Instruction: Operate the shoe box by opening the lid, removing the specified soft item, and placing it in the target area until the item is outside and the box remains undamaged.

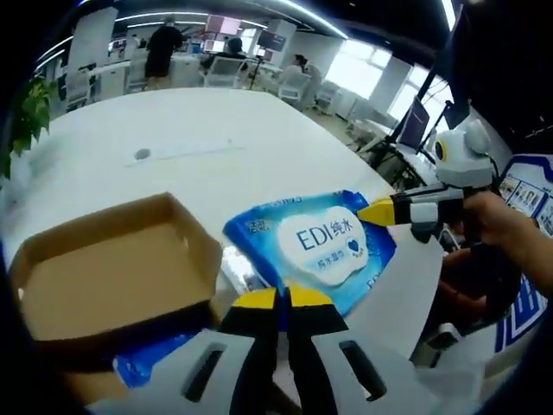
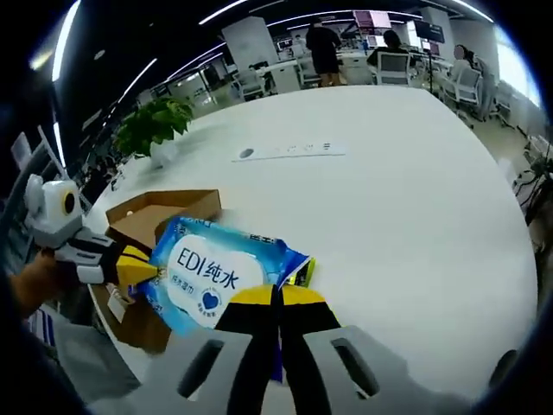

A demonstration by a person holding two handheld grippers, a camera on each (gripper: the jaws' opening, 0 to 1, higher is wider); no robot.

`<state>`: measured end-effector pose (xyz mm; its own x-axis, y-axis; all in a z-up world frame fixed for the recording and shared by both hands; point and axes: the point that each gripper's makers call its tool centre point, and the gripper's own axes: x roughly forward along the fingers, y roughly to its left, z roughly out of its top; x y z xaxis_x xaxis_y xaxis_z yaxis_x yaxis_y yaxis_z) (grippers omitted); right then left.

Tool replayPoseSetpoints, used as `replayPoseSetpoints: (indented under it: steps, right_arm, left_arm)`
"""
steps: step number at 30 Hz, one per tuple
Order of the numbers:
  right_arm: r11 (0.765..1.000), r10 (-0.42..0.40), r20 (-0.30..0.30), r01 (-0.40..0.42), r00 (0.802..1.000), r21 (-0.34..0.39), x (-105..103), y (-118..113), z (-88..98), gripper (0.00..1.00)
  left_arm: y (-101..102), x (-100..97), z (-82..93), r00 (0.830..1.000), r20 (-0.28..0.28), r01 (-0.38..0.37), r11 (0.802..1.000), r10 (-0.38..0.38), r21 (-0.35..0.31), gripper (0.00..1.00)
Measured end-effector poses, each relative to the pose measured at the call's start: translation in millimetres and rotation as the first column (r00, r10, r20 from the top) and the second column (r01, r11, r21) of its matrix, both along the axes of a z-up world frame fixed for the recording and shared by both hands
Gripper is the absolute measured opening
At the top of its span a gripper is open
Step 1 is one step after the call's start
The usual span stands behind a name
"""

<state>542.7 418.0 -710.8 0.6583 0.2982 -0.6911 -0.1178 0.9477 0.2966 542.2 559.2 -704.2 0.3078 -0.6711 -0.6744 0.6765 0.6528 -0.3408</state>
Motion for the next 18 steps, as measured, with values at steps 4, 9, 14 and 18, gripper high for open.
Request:
replayPoseSetpoints:
  steps: [4,9,14,18]
  right_arm:
    - [1.000,0.016,-0.017,-0.016,1.000,-0.006,5,3,-12.0,0.00]
    - [0.999,0.030,-0.037,-0.030,0.999,-0.022,9,4,-26.7,0.00]
    - [0.999,0.032,-0.055,-0.034,0.998,-0.033,12,2,-42.0,0.00]
    - [0.999,0.032,-0.058,-0.035,0.998,-0.042,13,2,-49.1,0.00]
  left_arm:
    - [1,4.3,-4.9,1.000,0.009,0.007,0.999,-0.008,0.032,0.00]
    - [1,5.2,-10.0,1.000,0.017,0.023,0.998,-0.024,0.062,0.00]
    - [-2,5.9,-13.4,0.999,0.031,0.035,0.996,-0.038,0.084,0.00]
    - [-4,6.1,-14.2,0.998,0.034,0.042,0.995,-0.046,0.091,0.00]
